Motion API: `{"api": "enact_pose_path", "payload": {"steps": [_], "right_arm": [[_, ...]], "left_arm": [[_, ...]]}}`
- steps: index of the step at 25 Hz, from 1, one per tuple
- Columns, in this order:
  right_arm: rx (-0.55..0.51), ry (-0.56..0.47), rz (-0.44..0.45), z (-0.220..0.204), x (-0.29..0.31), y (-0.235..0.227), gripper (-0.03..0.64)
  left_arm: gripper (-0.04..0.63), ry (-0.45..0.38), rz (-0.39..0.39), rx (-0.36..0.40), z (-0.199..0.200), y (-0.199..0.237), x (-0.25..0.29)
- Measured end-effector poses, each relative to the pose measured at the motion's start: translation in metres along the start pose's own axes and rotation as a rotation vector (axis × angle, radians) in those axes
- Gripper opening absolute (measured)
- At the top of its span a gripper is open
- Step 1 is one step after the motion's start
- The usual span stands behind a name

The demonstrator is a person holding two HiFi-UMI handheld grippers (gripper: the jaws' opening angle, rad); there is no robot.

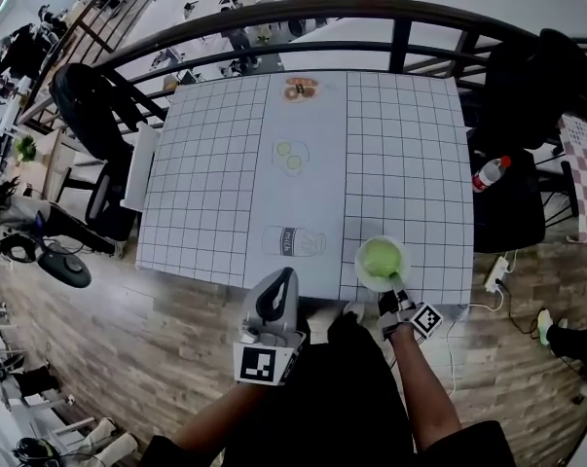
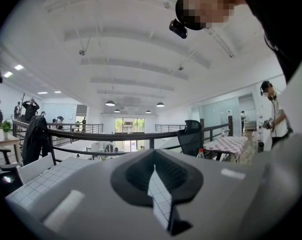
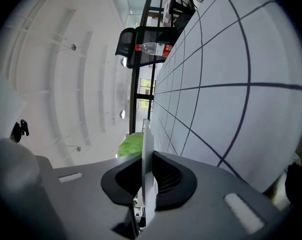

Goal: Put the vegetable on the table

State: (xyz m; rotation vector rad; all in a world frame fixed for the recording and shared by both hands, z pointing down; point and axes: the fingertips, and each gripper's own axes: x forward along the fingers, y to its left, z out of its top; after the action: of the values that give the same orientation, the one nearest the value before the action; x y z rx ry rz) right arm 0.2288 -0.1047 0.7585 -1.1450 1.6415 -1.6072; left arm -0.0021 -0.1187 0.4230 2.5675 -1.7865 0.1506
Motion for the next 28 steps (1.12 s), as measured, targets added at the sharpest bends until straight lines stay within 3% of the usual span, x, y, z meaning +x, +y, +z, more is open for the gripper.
{"api": "enact_pose_path", "payload": {"steps": [9, 16, 19, 23, 28], "right_arm": [[0.038, -0.086, -0.105, -0.007, -0.018, -0.019, 0.025], [0.050, -0.127, -0.066, -0.009, -0.022, -0.017, 0.025], [0.064, -0.141, -0.092, -0.009, -0.029, -0.019, 0.025], [0.077, -0.143, -0.088, -0.009, -0.031, -0.015, 0.026], [0.080, -0.132, -0.105, -0.017, -0.030, -0.031, 0.026]], "left_arm": [[0.008, 0.006, -0.065, -0.006, -0.002, 0.002, 0.001], [0.008, 0.041, -0.087, -0.018, -0.007, 0.007, -0.002], [0.008, 0.064, -0.093, -0.025, -0.006, 0.007, -0.003], [0.008, 0.009, -0.090, -0.013, 0.012, 0.006, 0.000], [0.008, 0.035, -0.080, -0.024, -0.005, 0.008, -0.006]]}}
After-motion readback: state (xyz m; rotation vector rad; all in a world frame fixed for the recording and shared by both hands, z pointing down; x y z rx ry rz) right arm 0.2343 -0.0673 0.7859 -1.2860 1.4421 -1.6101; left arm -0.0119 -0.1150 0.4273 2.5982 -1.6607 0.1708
